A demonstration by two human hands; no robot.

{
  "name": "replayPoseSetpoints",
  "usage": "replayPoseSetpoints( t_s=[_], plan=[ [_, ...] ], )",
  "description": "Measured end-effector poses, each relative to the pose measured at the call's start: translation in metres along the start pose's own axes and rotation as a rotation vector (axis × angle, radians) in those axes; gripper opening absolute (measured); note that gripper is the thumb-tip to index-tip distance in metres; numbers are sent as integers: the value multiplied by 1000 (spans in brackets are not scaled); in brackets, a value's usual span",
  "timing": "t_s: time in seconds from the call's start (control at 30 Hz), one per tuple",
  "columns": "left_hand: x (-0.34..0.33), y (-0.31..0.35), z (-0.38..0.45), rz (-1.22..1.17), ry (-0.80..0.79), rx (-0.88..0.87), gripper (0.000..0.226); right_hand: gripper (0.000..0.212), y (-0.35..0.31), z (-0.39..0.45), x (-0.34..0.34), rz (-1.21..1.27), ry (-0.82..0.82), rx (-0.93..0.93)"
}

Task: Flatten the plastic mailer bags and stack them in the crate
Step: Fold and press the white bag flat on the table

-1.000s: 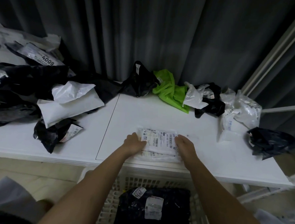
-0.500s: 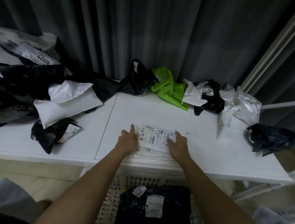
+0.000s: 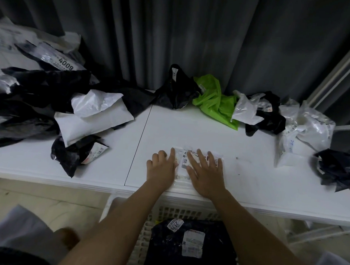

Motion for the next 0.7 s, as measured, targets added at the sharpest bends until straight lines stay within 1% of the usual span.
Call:
replayPoseSetpoints(
  t_s=[0.07, 0.13, 0.2, 0.23, 0.27, 0.33, 0.37, 0.43, 0.5, 0.53, 0.6, 0.7],
  plan=[
    [1, 3, -1, 23, 67, -76, 59, 66, -1, -1, 0, 13, -2, -3],
    [3, 7, 0, 35, 23, -178, 63, 71, -3, -1, 2, 1, -45, -8],
    [12, 6, 2, 10, -57, -211, 59, 71, -1, -1, 2, -21, -78, -7],
    [20, 1, 4, -4, -45, -194, 53, 64, 1, 1, 4, 15, -88, -8],
    [30, -6, 6, -18, 2, -155, 47, 57, 2, 3, 8, 65, -117, -14],
    [51, -31, 13, -70, 120, -32, 48, 51, -2, 8, 21, 208, -178, -46],
    [61, -46, 15, -86, 184, 30, 50, 49, -5, 11, 28, 279, -153, -65],
    [82, -78, 18, -69, 311, 126, 55, 42, -20, 19, 46, 370, 30, -47],
    [100, -107, 19, -36, 374, 201, 58, 40, -40, 24, 67, 390, 208, 31],
    [109, -123, 19, -18, 393, 239, 59, 38, -54, 29, 78, 400, 252, 80],
    [123, -150, 20, 8, 385, 305, 64, 35, -81, 42, 97, 424, 272, 146],
    [136, -180, 23, 36, 304, 370, 77, 33, -123, 64, 121, 444, 268, 223]
  ],
)
Point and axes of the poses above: each hand's wrist, its own z-axis towards the middle knuckle, its own x-axis out of the back of the hand, y = z × x, the point moved 2 cm from there along z, towards the middle knuckle, and after that the axes turned 14 degrees about -y, right-handed, at the moved point
